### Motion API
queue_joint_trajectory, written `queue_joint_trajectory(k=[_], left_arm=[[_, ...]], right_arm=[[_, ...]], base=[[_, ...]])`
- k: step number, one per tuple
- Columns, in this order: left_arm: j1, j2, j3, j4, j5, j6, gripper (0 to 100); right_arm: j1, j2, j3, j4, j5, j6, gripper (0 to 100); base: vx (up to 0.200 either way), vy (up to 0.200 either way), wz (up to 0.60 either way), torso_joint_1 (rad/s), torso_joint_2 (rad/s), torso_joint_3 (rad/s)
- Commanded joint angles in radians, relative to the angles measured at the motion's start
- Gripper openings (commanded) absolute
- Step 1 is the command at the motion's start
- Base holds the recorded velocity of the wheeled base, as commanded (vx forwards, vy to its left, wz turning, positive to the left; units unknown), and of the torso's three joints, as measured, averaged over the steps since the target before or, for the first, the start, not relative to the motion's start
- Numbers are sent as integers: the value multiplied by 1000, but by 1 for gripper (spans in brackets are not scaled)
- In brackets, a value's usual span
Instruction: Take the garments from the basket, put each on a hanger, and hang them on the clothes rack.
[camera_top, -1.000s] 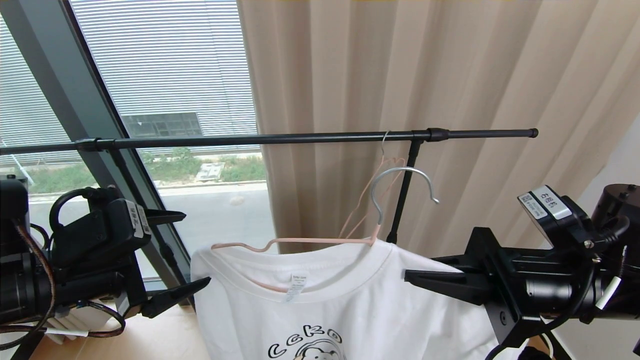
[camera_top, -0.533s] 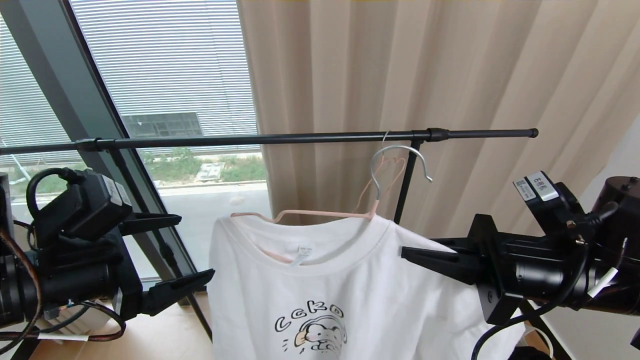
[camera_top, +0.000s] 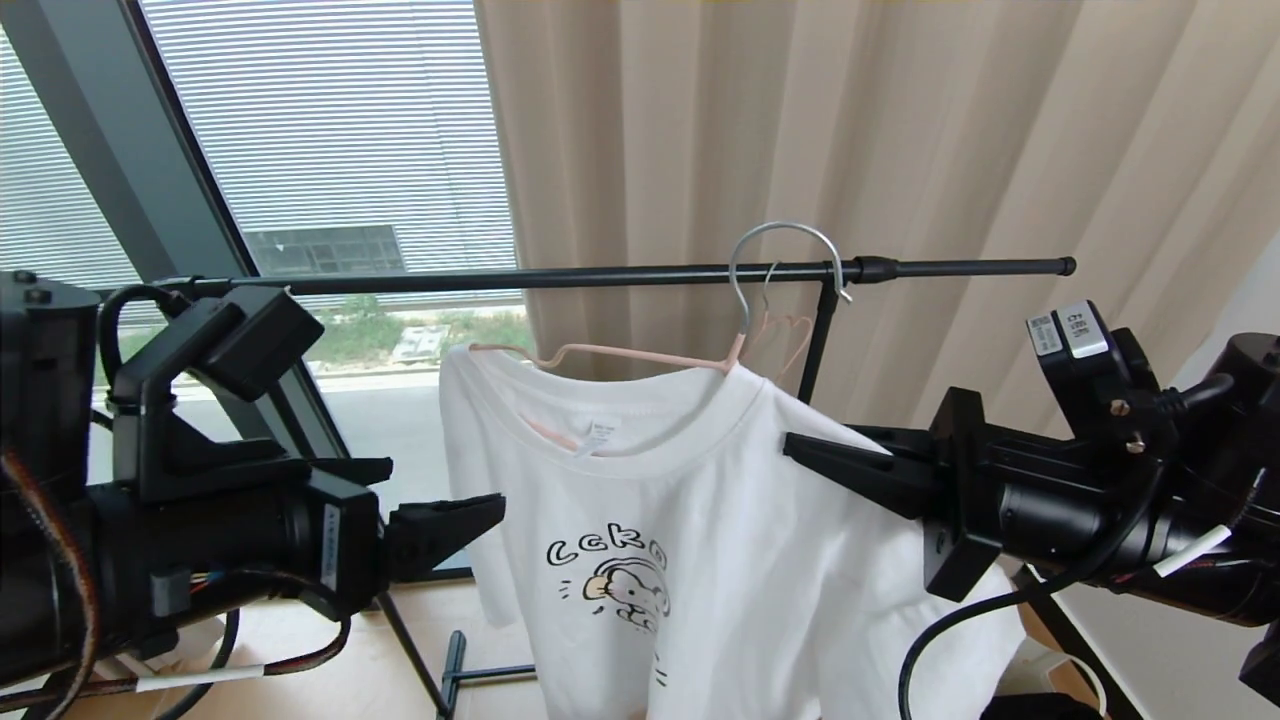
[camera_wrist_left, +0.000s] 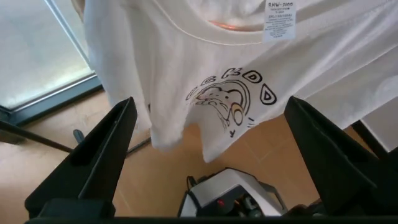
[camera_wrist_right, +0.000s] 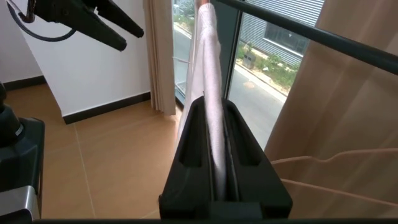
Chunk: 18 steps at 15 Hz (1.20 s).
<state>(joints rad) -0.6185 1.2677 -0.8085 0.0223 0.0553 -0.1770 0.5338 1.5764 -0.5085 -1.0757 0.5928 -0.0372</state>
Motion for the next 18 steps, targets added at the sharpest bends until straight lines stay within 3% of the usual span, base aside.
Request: queue_joint_trajectory(k=[1, 2, 3, 7, 12, 18], left_arm=[[-86, 110, -121, 73, 66, -98, 100], [-86, 137, -146, 87, 87, -125, 100], [-86, 200, -192, 93, 124, -210, 100], [-83, 306, -259, 91, 241, -341, 100], [-75, 338, -273, 93, 291, -404, 100], [-67, 361, -273, 91, 340, -426, 100]], right_arm=[[12, 36, 4, -23, -14, -1, 0], [17, 37, 5, -32, -18, -1, 0], [18, 37, 7, -38, -18, -3, 0], [21, 36, 16, -39, -18, -4, 0], [21, 28, 18, -39, -16, -4, 0], [21, 25, 16, -47, -16, -1, 0]], base=[[0, 0, 0, 0, 0, 0], [0, 0, 0, 0, 0, 0], [0, 0, 0, 0, 0, 0], [0, 0, 0, 0, 0, 0], [0, 0, 0, 0, 0, 0], [0, 0, 0, 0, 0, 0]])
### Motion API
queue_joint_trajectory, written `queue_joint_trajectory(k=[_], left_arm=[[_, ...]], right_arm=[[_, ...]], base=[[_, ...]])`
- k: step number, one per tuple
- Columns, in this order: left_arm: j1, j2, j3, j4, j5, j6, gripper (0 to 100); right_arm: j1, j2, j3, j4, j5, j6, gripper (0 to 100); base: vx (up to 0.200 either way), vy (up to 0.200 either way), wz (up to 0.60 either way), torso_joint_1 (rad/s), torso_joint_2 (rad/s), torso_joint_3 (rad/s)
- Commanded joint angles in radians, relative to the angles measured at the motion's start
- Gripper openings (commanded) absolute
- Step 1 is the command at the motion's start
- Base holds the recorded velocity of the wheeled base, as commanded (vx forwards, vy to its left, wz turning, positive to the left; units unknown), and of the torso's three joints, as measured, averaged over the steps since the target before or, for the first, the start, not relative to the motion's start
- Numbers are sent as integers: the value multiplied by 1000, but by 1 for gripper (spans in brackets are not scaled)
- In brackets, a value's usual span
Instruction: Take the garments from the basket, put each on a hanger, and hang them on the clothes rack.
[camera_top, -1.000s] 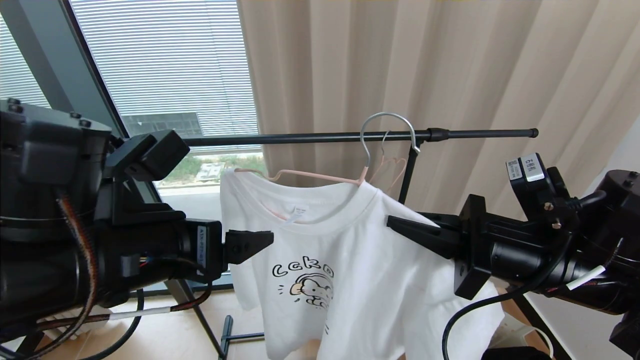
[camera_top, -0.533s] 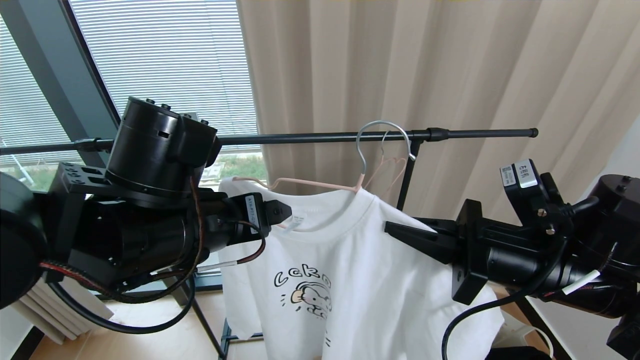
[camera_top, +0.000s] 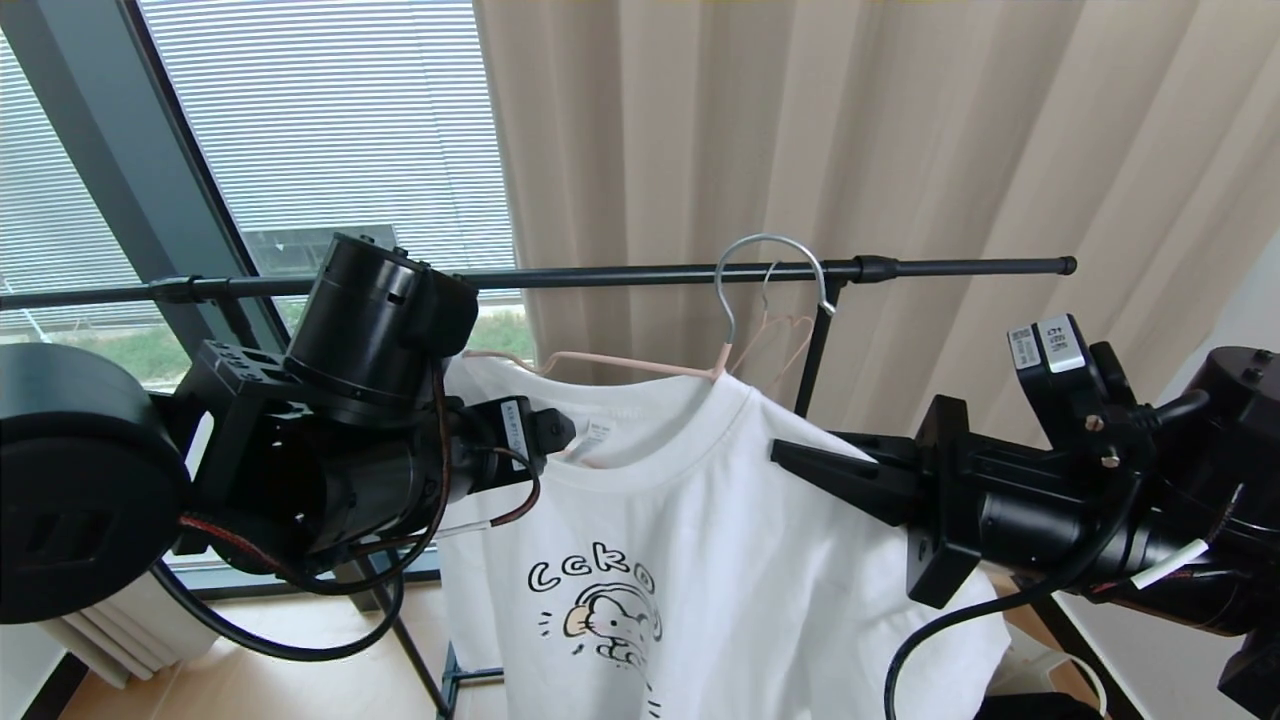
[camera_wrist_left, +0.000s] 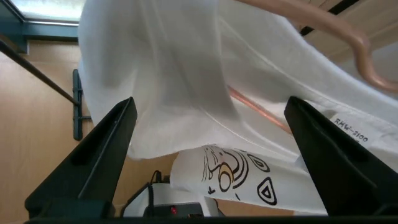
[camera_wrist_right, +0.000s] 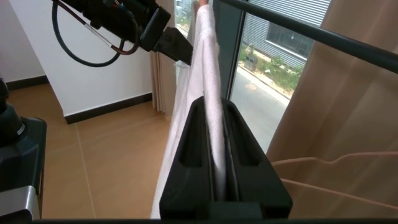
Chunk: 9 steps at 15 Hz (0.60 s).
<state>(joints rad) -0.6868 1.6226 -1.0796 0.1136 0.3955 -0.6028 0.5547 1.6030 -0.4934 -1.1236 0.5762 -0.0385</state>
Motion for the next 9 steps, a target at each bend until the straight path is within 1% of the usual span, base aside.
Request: queue_joint_trajectory(k=[1, 5, 6, 9], left_arm=[[1, 7, 1, 0, 0, -5, 100], [7, 8, 4, 0, 0, -12, 100], [9, 10, 4, 0, 0, -12, 0], [1, 5, 4, 0, 5, -11, 0]], right_arm=[[1, -2, 3, -15, 1, 0, 0], [-1, -2, 4, -27, 1, 0, 0], [-1, -2, 4, -27, 1, 0, 0], [-1, 6, 3, -27, 1, 0, 0]], base=[[0, 0, 0, 0, 0, 0], [0, 0, 0, 0, 0, 0], [0, 0, 0, 0, 0, 0], [0, 0, 0, 0, 0, 0]])
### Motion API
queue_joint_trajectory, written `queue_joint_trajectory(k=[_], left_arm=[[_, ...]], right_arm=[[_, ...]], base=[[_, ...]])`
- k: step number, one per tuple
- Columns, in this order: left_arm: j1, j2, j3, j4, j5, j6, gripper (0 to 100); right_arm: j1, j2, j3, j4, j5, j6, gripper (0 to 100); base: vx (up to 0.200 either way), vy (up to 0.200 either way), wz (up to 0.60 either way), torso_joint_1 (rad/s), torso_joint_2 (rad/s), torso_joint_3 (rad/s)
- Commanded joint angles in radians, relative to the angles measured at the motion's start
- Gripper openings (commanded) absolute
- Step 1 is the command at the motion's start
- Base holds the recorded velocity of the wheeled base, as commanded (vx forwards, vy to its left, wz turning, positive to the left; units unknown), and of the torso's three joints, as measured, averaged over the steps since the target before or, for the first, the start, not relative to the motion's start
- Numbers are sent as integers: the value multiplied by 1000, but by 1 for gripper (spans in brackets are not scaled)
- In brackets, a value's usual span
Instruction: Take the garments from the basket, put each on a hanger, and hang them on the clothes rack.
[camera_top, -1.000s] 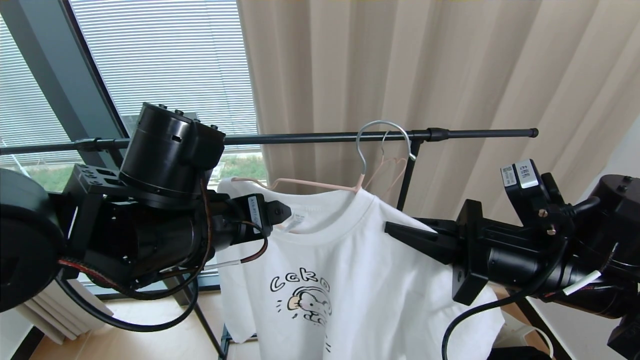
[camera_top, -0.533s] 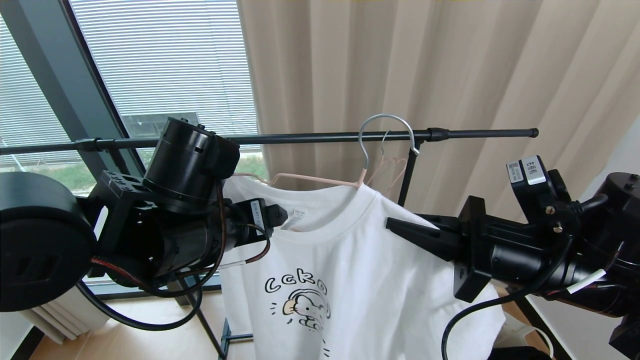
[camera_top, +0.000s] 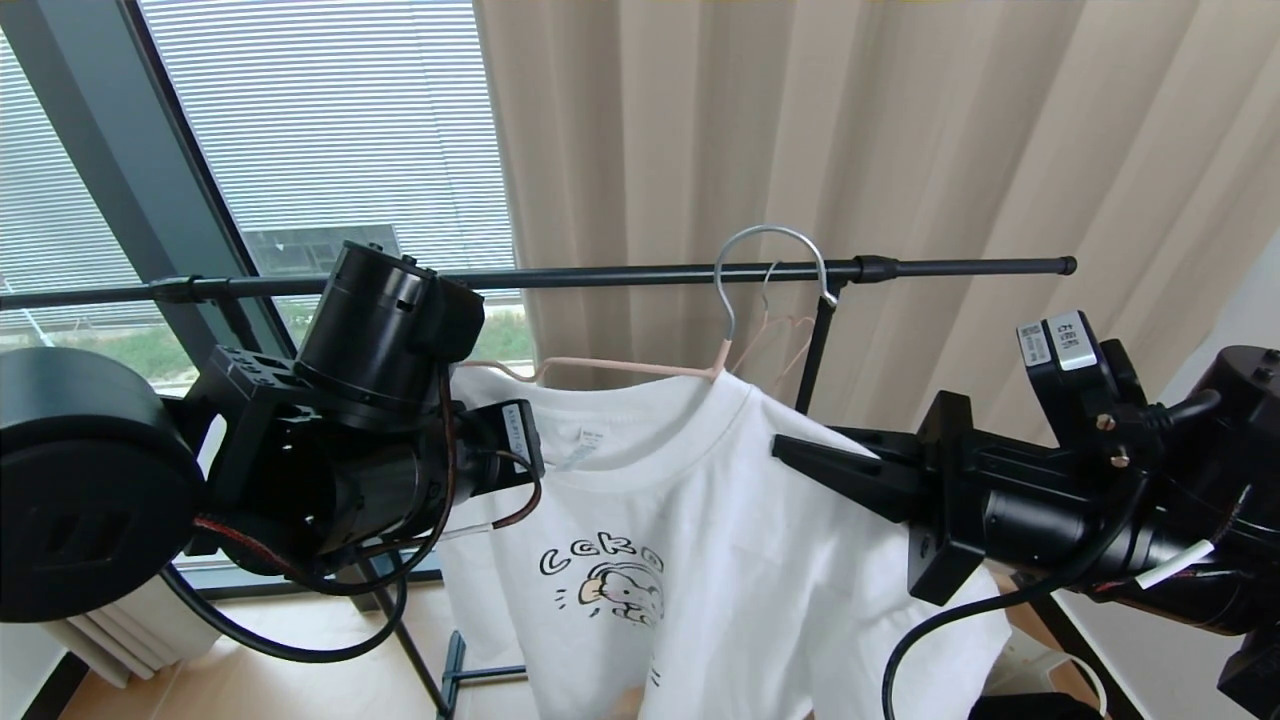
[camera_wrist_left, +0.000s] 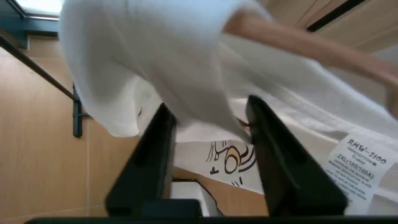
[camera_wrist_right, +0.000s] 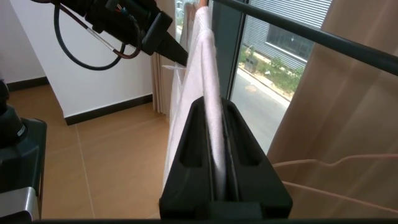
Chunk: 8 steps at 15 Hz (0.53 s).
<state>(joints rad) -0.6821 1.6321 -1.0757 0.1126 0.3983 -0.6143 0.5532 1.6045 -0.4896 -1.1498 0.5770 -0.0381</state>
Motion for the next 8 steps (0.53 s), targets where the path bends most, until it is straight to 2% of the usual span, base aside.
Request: queue_joint_trajectory(k=[1, 8], left_arm=[[-13, -6, -1, 1, 19, 5, 0], [-43, -51, 2, 2, 25, 42, 0]], right_arm=[[1, 11, -1, -1, 0, 0, 0], [-2, 32, -6, -1, -2, 0, 0]], base=[[0, 0, 0, 0, 0, 0], [0, 0, 0, 0, 0, 0]])
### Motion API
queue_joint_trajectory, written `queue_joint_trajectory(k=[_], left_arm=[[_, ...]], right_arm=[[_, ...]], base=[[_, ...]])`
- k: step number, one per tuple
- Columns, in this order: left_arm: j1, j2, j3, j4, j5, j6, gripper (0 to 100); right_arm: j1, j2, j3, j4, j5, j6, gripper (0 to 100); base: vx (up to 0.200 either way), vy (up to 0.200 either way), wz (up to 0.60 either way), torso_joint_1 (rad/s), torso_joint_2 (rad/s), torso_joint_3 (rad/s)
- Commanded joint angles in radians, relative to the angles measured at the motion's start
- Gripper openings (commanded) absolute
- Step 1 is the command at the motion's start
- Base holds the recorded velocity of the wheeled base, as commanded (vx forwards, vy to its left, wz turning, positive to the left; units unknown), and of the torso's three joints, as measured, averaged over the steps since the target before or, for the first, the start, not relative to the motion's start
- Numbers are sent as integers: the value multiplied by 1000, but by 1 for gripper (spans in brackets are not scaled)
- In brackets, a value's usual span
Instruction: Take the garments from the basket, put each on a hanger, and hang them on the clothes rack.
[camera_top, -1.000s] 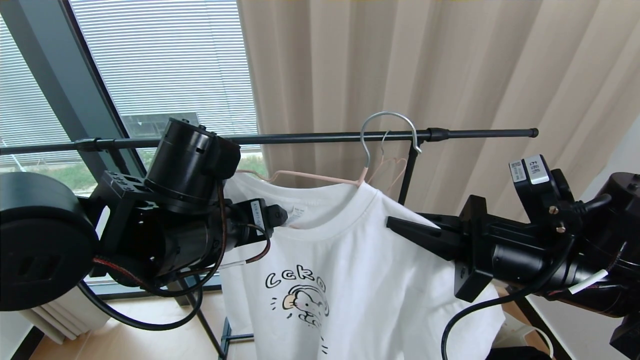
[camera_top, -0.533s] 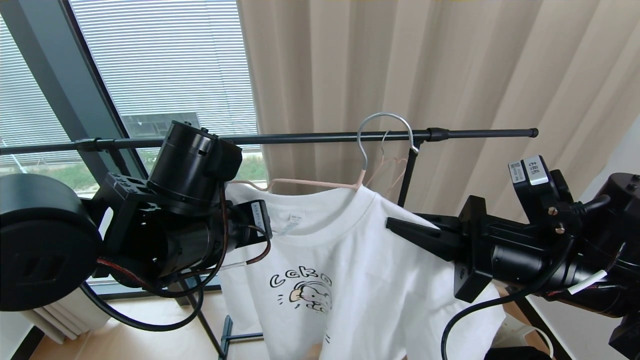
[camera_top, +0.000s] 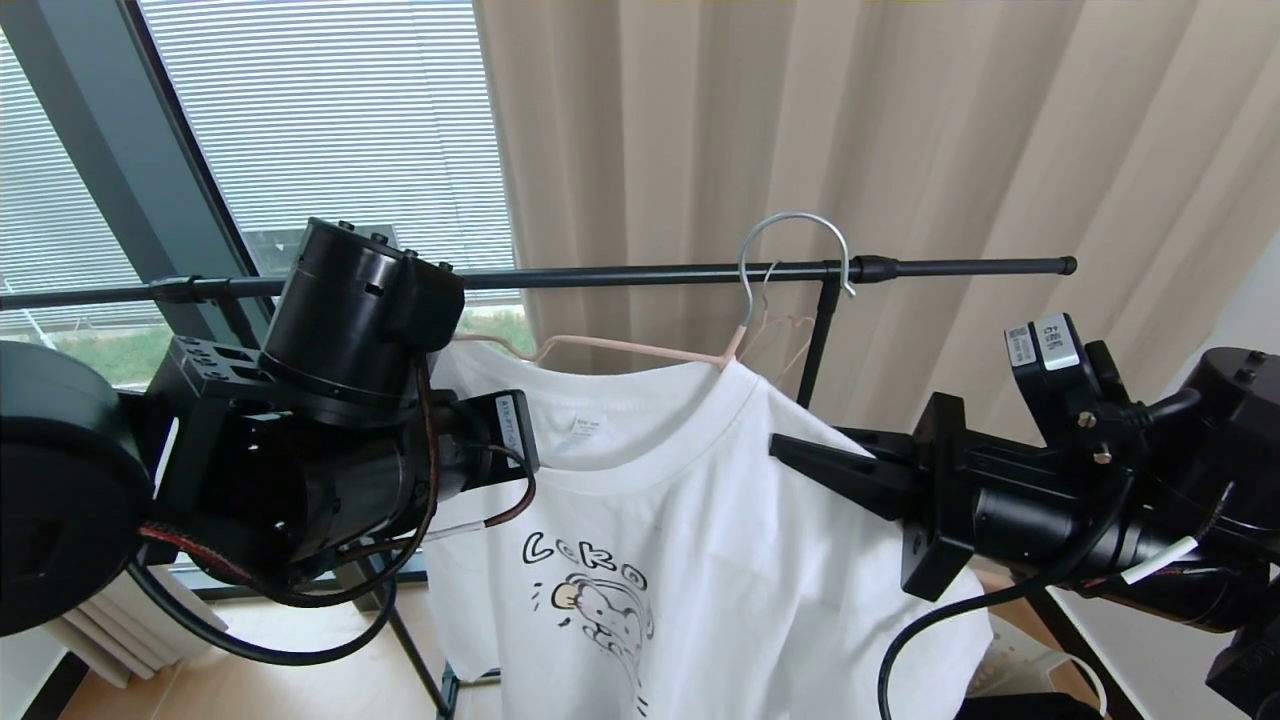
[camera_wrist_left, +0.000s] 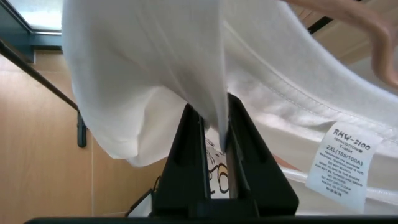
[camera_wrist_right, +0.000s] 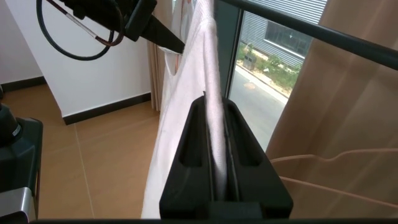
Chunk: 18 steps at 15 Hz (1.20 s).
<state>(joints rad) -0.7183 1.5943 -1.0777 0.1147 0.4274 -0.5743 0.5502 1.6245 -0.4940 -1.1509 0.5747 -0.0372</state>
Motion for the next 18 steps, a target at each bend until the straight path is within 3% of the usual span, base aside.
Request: queue_joint_trajectory(k=[1, 8, 18], left_arm=[[-9, -11, 5, 0, -4, 2, 0], [-24, -7, 71, -1, -6, 53, 0], [-24, -7, 64, -6, -6, 56, 0]], right_arm=[[0, 9, -1, -1, 1, -1, 0], [0, 0, -5, -1, 1, 2, 0], [0, -2, 0, -6, 1, 3, 0]], base=[[0, 0, 0, 0, 0, 0], [0, 0, 0, 0, 0, 0], [0, 0, 0, 0, 0, 0]])
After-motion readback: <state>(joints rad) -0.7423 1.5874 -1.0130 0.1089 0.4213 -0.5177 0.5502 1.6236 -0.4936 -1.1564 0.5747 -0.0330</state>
